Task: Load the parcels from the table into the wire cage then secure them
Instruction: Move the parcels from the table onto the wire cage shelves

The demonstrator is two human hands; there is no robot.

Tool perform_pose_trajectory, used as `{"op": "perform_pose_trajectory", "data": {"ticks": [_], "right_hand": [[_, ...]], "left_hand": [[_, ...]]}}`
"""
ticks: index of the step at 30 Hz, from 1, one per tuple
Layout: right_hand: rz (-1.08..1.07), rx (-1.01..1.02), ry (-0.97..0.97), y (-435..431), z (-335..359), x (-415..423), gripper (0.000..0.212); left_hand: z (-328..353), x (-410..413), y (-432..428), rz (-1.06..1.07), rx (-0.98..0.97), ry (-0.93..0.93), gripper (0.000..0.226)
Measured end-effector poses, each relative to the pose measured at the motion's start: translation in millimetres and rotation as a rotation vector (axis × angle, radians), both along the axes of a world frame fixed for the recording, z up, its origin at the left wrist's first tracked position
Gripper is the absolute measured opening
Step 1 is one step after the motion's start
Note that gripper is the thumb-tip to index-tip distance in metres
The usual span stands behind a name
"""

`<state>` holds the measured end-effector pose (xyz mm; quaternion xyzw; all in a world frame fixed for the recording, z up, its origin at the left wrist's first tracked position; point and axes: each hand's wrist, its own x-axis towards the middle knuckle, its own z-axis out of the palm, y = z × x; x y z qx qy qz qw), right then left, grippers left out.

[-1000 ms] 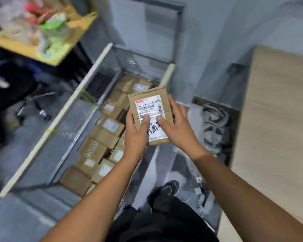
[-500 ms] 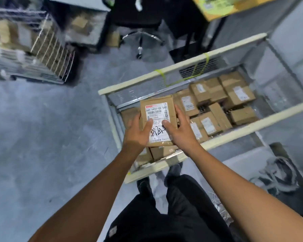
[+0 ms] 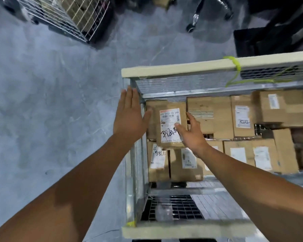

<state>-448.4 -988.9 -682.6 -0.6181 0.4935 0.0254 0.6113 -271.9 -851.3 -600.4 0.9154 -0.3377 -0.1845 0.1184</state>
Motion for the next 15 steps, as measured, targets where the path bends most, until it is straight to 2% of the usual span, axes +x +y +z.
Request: {"op": "perform_pose_trajectory", "data": {"ticks": [5, 8, 12, 15], "right_hand": [[0.048, 0.004, 0.046, -8, -87, 43, 0.074], [0.061, 0.017, 0.038, -12, -122, 72, 0.074], [0.113, 0.124, 0.025, -14, -142, 99, 0.082], [0.226, 0.163, 0.106, -16, -136, 103, 0.087]], "left_hand": [[-25, -6, 0, 0.027, -0.113, -0.091, 0.073], [-32, -5, 4, -0.014, -0.089, -0.136, 0.076], [-31, -3, 6, -0.062, -0.060, -0.142, 0.082], [-24, -5, 4, -0.046, -0.008, -0.122, 0.083]]}}
